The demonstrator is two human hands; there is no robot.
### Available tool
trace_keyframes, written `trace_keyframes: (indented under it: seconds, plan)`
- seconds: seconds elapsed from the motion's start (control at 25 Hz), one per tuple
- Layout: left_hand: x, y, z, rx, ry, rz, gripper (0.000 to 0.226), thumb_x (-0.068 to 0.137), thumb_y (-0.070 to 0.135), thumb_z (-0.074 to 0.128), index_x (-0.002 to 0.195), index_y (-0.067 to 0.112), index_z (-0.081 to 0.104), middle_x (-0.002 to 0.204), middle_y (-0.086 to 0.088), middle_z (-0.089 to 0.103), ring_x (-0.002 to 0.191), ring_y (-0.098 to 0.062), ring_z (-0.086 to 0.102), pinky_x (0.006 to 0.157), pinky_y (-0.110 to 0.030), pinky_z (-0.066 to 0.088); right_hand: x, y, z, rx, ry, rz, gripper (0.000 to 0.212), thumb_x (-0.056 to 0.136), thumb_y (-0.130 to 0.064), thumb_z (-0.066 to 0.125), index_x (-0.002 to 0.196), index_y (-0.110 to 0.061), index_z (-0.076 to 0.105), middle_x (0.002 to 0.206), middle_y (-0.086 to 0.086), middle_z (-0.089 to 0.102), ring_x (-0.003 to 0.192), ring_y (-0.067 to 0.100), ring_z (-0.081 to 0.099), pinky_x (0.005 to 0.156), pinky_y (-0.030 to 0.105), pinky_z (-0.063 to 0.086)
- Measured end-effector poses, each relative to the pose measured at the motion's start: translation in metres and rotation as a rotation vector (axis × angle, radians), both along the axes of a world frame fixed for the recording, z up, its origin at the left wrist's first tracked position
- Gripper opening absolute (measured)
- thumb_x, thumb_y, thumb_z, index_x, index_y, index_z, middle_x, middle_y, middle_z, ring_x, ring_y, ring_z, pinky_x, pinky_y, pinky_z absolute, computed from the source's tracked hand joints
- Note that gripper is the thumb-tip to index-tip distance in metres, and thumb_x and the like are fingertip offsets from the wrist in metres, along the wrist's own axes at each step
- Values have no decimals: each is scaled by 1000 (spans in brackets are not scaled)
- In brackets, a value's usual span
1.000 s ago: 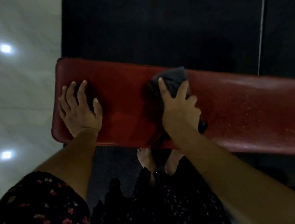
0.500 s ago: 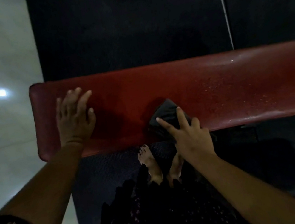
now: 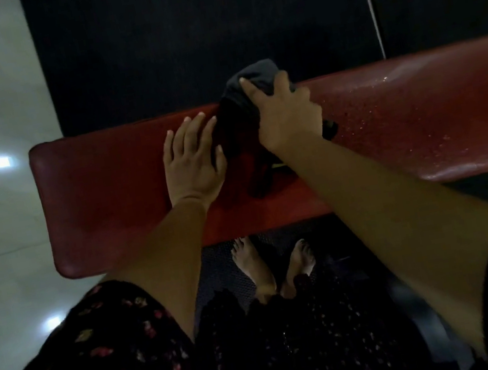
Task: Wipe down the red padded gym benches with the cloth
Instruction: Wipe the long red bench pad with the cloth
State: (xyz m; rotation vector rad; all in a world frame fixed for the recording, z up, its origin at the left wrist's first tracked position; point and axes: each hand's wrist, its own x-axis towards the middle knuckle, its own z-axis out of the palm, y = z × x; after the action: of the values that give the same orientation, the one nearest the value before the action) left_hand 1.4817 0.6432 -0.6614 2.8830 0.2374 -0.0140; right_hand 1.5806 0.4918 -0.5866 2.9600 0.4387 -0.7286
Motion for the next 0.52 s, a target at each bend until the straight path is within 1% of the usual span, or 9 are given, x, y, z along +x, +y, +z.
trace_keyframes:
  seconds: [0.08, 0.16, 0.24, 0.28, 0.32, 0.4, 0.44, 0.52]
  plan:
    - [0, 0, -2, -2, -47, 1, 53, 96, 37, 37, 146, 22, 44, 150, -4, 44, 142, -25, 32, 120, -44, 13, -24, -10, 0, -3, -28, -38, 72, 99, -24, 43, 153, -45, 0, 157, 18, 6, 115, 40, 42, 81, 48, 50]
    - [0, -1, -4, -21, -70, 21, 52, 93, 35, 41, 142, 20, 49, 145, -6, 50, 139, -26, 37, 118, -48, 18, -57, -24, 1, 7, -39, -30, 75, 99, -24, 44, 152, -45, -5, 158, 20, 3, 112, 39, 42, 77, 46, 51]
    - [0, 0, -3, -39, -76, 12, 53, 92, 36, 41, 142, 19, 50, 145, -6, 50, 139, -27, 38, 118, -48, 19, -96, -45, 0, 19, -15, 7, 80, 98, -26, 45, 150, -47, -12, 158, 20, 0, 109, 37, 42, 74, 44, 51]
    - [0, 0, -2, -44, -74, 5, 52, 93, 36, 41, 142, 19, 49, 145, -6, 49, 139, -27, 38, 118, -48, 18, -116, -57, 0, 20, -17, 31, 84, 97, -27, 48, 149, -47, -14, 159, 20, 1, 106, 37, 43, 71, 43, 50]
    - [-1, 0, -1, -40, -68, 5, 52, 94, 37, 40, 143, 20, 48, 146, -5, 48, 140, -27, 36, 119, -47, 16, -136, -69, -1, 14, -38, 47, 90, 93, -29, 56, 149, -47, -12, 158, 20, 6, 102, 38, 45, 67, 43, 50]
    - [-2, -1, 0, -16, -67, 10, 52, 95, 37, 40, 144, 21, 46, 148, -4, 45, 141, -26, 34, 120, -48, 14, -170, -88, 0, -22, -41, -1, 105, 78, -33, 75, 152, -46, 2, 155, 20, 19, 93, 40, 51, 59, 44, 51]
    - [-3, -1, 0, -11, -69, 14, 52, 96, 38, 40, 144, 21, 46, 149, -4, 45, 142, -26, 33, 120, -49, 13, -184, -96, 1, -37, -14, -31, 109, 70, -34, 81, 152, -44, 10, 153, 20, 23, 89, 41, 53, 56, 45, 52]
    - [-3, -2, -1, -23, -63, 21, 52, 96, 39, 39, 144, 22, 46, 148, -5, 46, 142, -27, 32, 120, -54, 13, -204, -111, 5, -20, 24, -71, 109, 59, -32, 87, 149, -42, 26, 149, 21, 29, 84, 43, 55, 51, 45, 52]
